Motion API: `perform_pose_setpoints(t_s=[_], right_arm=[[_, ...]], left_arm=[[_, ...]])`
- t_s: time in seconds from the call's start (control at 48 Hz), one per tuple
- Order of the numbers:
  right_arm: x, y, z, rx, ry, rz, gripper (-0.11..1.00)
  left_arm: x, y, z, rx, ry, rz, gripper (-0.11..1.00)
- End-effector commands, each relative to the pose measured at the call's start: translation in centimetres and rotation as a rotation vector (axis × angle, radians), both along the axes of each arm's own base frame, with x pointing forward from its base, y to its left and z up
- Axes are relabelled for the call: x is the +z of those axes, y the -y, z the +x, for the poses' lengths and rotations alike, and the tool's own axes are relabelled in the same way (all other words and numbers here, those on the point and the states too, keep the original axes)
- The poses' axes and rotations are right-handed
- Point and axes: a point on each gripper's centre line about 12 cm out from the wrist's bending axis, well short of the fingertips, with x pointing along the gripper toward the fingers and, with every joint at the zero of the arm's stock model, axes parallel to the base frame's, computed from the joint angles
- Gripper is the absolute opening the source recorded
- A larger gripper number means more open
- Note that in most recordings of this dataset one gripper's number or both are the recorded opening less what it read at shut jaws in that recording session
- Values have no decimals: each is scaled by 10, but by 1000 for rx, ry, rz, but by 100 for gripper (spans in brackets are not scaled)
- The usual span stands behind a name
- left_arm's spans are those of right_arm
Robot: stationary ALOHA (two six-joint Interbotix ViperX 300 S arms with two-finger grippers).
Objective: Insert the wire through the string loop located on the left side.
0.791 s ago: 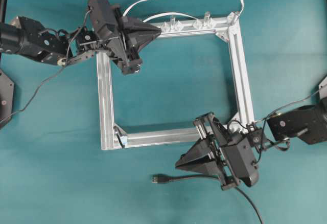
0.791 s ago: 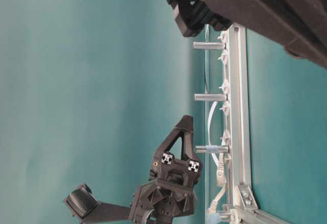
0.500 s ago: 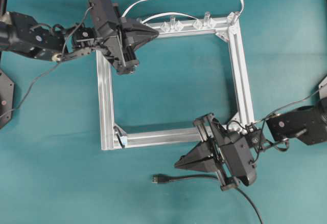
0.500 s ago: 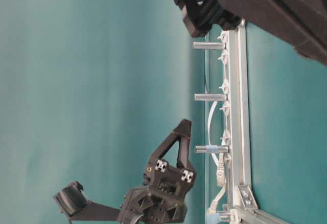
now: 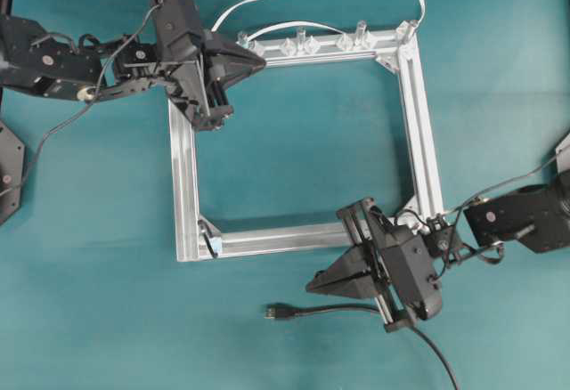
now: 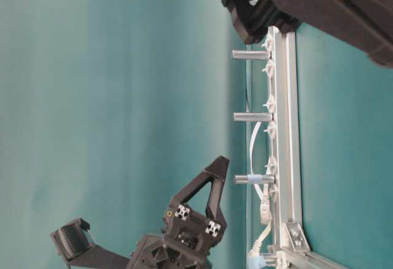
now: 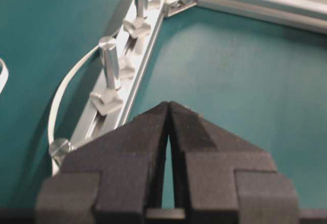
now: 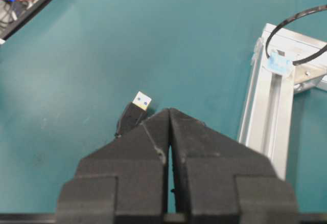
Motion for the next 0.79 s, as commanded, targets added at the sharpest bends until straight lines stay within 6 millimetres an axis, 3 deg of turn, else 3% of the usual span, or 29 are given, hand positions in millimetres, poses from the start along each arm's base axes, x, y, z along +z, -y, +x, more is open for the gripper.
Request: perform_pose_setpoints(t_s=[0.0, 0.271, 0.333, 0.416, 0.5, 0.708, 0.77], right_arm=[[19, -3, 6, 1, 49, 16, 0], [19, -3, 9, -3, 32, 14, 0], [20, -3, 10, -5, 18, 8, 0], [19, -3, 9, -4, 9, 3, 1], [19, -4, 8, -1, 8, 4, 16], [20, -20, 5, 27, 8, 14, 76], [21, -25, 4, 29, 6, 26, 87]], left_arm=[[15, 2, -1, -11, 21, 15, 13], [27, 9, -18, -22, -18, 2, 83], [29, 11, -23, -22, -22, 1, 90], [30, 14, -30, -26, -26, 1, 90], [28, 18, -36, -34, -30, -1, 90], [25, 33, -46, -71, -40, -3, 90], [24, 35, -48, -76, -40, -3, 90]])
